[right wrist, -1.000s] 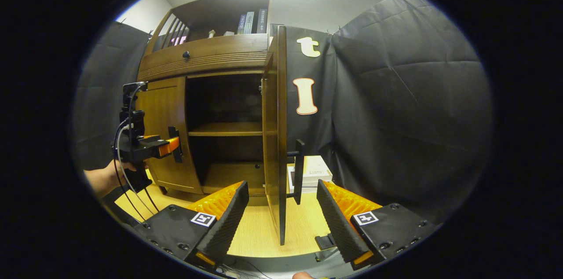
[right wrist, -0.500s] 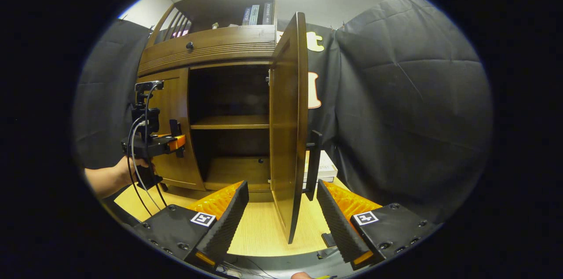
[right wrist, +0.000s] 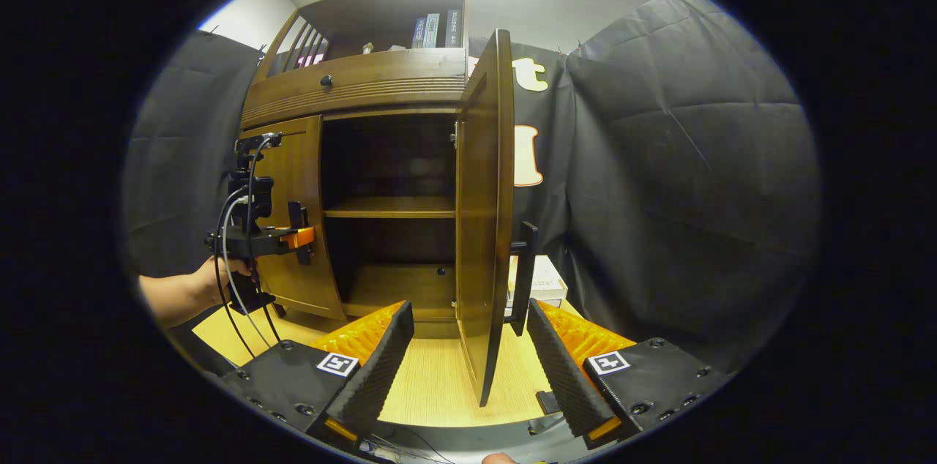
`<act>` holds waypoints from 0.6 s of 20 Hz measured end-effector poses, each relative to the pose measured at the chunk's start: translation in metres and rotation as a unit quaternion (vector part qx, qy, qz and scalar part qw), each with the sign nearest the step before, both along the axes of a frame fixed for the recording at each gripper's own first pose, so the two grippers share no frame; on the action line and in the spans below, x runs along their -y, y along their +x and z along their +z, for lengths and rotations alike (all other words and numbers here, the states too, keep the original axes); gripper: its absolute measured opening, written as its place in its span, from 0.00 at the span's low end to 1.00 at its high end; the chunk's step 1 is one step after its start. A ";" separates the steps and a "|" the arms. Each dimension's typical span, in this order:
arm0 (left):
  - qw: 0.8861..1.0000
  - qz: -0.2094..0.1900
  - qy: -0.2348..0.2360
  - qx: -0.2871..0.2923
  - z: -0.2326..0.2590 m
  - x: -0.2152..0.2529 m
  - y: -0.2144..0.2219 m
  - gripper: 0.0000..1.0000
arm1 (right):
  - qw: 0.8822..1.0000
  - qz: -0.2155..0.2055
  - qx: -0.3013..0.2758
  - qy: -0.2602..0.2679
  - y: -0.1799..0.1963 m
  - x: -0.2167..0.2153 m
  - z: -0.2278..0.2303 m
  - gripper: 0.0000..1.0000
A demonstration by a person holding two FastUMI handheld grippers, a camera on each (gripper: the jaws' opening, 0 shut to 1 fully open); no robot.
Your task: Open the right door of the double-door shoe cabinet with the right hand, and open the left door with the left hand.
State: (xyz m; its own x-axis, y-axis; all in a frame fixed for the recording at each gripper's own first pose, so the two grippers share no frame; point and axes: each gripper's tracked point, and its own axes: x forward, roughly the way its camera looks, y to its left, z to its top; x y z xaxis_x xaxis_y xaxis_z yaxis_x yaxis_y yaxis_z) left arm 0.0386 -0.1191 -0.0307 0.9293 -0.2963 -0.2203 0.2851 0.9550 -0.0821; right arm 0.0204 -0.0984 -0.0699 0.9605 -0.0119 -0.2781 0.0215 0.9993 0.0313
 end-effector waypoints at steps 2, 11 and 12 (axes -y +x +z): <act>1.000 0.001 -0.001 0.001 0.003 -0.006 -0.015 0.23 | 1.000 0.009 0.001 0.009 -0.003 -0.001 0.000 0.94; 0.999 0.043 0.001 -0.003 0.006 -0.058 -0.097 0.24 | 0.996 0.081 0.015 0.013 -0.023 -0.020 0.007 0.97; 0.999 0.049 0.000 -0.003 0.006 -0.067 -0.106 0.22 | 0.996 0.089 0.017 0.014 -0.025 -0.023 0.008 1.00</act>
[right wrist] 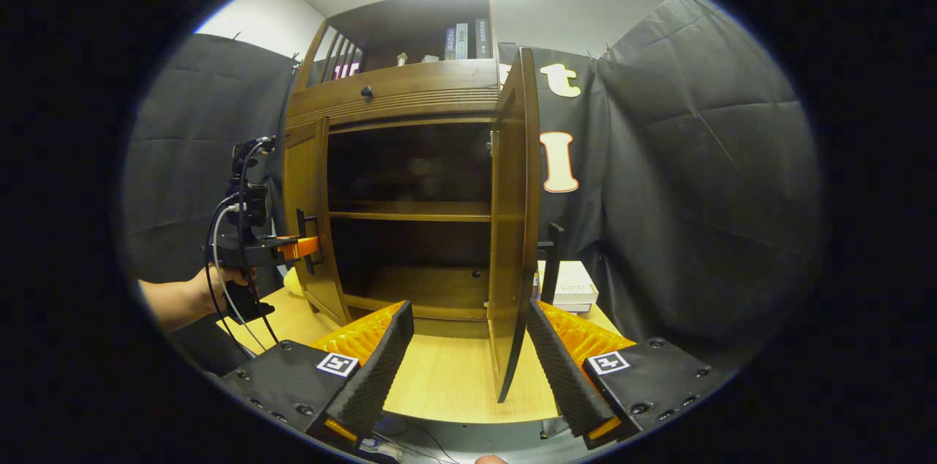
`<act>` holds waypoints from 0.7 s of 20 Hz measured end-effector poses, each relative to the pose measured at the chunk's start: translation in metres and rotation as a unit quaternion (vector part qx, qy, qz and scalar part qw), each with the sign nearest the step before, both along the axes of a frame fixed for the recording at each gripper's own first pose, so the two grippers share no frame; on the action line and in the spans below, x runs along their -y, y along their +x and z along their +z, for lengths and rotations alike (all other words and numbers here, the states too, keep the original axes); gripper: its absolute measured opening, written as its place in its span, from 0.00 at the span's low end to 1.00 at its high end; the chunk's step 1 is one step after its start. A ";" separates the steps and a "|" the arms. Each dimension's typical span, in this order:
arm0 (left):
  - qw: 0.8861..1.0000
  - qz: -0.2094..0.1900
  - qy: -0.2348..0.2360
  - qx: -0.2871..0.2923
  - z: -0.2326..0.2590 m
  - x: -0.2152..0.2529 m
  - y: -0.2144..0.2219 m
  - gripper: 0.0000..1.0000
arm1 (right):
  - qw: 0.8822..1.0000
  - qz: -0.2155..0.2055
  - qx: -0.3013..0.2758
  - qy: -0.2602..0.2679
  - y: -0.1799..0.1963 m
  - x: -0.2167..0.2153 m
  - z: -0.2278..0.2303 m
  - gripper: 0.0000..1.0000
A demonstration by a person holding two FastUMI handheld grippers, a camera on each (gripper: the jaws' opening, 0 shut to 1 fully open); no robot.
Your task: Open the right door of the double-door shoe cabinet with the right hand, and open the left door with the left hand.
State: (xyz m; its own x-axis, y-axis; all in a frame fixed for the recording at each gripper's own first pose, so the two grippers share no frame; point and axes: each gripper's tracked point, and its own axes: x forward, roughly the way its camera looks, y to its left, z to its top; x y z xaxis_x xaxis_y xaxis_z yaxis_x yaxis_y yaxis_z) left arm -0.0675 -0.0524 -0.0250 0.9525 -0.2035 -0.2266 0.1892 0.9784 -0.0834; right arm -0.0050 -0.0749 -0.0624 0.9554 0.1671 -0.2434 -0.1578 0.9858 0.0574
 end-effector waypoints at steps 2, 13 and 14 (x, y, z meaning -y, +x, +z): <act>1.000 0.011 0.001 0.001 0.001 -0.015 -0.016 0.24 | 1.000 0.017 0.002 0.001 -0.005 -0.005 0.001 0.98; 0.999 0.046 0.015 -0.003 0.007 -0.091 -0.066 0.22 | 0.996 0.086 0.003 0.014 -0.003 -0.063 0.005 0.94; 0.999 0.044 0.019 -0.001 0.006 -0.096 -0.071 0.23 | 0.996 0.087 0.003 0.013 -0.002 -0.069 0.006 0.94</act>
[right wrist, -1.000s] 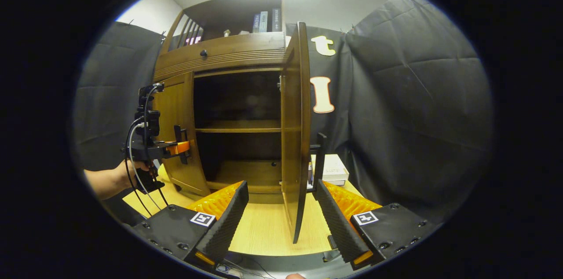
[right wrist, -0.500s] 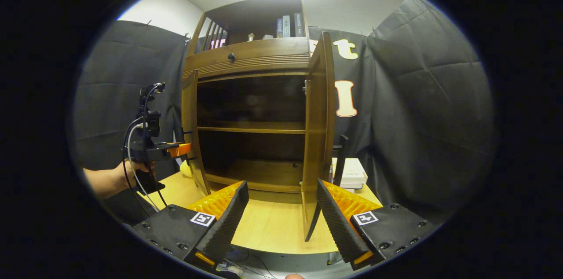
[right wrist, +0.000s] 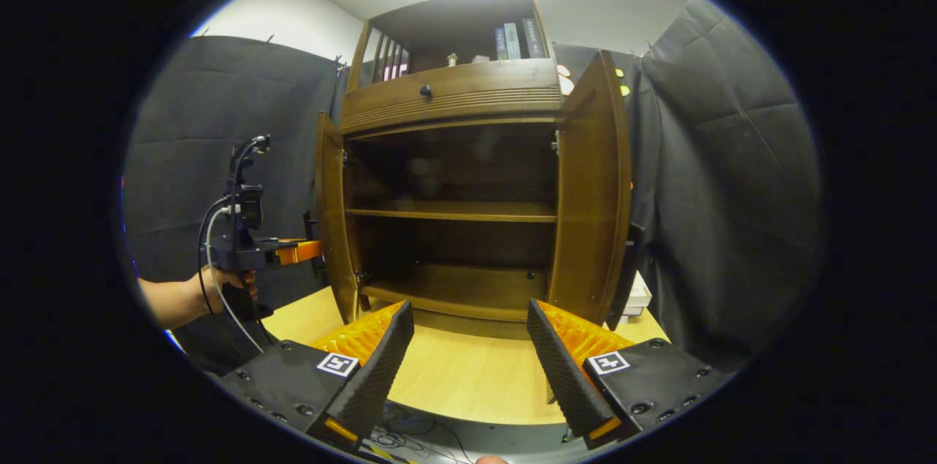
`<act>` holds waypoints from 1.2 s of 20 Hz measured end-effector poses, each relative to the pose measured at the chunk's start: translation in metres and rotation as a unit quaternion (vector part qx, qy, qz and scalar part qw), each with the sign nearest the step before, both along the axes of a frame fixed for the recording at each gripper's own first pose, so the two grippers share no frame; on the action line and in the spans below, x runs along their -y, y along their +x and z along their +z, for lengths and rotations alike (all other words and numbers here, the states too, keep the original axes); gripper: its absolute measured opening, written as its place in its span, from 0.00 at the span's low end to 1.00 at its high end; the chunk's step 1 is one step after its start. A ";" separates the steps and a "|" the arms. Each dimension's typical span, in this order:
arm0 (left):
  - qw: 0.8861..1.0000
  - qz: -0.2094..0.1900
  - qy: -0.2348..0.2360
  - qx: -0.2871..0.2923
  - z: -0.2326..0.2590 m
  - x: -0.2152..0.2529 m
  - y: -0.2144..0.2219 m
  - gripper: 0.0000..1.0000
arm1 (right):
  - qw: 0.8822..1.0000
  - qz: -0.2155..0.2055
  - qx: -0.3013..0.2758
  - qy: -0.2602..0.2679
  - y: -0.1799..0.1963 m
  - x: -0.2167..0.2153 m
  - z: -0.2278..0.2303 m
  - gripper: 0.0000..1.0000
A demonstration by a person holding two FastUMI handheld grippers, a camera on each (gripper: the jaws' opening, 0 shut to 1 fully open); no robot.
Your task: Open the right door of the double-door shoe cabinet with the right hand, and open the left door with the left hand.
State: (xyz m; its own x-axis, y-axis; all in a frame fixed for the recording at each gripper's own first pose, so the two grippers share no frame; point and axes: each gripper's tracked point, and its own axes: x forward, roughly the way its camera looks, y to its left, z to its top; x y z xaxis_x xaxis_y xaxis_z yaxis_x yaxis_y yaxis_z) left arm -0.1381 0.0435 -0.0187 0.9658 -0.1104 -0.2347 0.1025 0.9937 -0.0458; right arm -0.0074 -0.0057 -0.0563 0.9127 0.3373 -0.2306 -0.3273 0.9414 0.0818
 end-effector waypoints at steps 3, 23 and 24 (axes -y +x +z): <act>1.000 -0.004 0.010 0.000 0.001 -0.019 -0.005 0.23 | 1.000 0.010 0.005 0.009 -0.004 -0.024 0.008 0.94; 1.000 -0.013 -0.013 0.001 -0.015 -0.148 -0.001 0.20 | 1.000 0.027 0.010 -0.008 0.000 -0.139 0.011 0.94; 1.000 -0.017 -0.014 0.001 -0.016 -0.152 -0.001 0.20 | 1.000 0.023 0.012 -0.009 0.001 -0.144 0.010 0.94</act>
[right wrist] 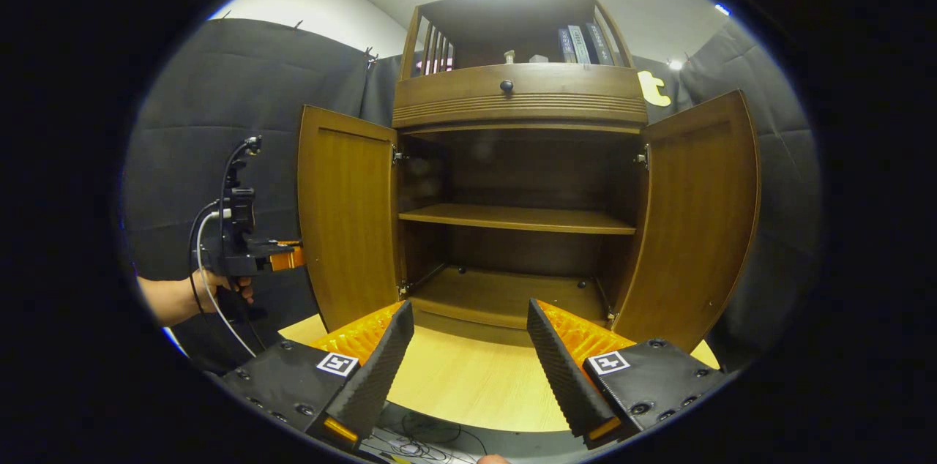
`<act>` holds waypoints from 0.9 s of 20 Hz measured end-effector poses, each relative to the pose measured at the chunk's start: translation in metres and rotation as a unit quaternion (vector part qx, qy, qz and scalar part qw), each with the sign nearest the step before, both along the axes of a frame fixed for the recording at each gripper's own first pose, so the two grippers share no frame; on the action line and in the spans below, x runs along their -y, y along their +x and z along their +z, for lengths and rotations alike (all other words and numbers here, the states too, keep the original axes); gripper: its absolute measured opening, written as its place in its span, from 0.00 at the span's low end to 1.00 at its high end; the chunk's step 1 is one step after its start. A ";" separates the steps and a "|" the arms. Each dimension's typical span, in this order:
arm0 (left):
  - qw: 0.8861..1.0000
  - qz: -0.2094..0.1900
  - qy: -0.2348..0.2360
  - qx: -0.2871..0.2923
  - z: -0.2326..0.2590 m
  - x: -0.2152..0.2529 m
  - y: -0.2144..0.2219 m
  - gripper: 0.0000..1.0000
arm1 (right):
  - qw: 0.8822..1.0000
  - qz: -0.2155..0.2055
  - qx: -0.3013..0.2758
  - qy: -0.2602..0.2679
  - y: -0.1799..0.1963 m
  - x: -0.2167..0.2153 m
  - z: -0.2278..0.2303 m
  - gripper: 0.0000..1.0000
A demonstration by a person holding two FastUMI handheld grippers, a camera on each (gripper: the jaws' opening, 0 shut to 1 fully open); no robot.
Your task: Open the right door of the double-door shoe cabinet with the right hand, and open the left door with the left hand.
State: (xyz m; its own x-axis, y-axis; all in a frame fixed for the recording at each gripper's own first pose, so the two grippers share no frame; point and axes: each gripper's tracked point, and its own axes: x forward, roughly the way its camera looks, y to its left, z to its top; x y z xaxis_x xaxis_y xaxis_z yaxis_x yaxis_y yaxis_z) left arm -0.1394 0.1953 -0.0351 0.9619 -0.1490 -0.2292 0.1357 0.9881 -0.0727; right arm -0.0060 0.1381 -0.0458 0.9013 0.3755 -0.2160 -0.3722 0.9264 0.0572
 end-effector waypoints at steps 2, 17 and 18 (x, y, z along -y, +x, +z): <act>1.000 -0.007 0.000 -0.001 -0.002 -0.004 -0.001 0.21 | 1.000 -0.009 0.006 -0.002 0.000 -0.002 0.002 0.94; 0.998 0.061 0.003 0.034 0.055 0.006 -0.132 0.20 | 0.998 -0.049 0.032 0.006 -0.017 0.076 0.025 0.94; 0.998 0.056 0.002 0.040 0.064 0.017 -0.137 0.20 | 0.998 -0.059 0.034 0.009 -0.018 0.084 0.026 0.94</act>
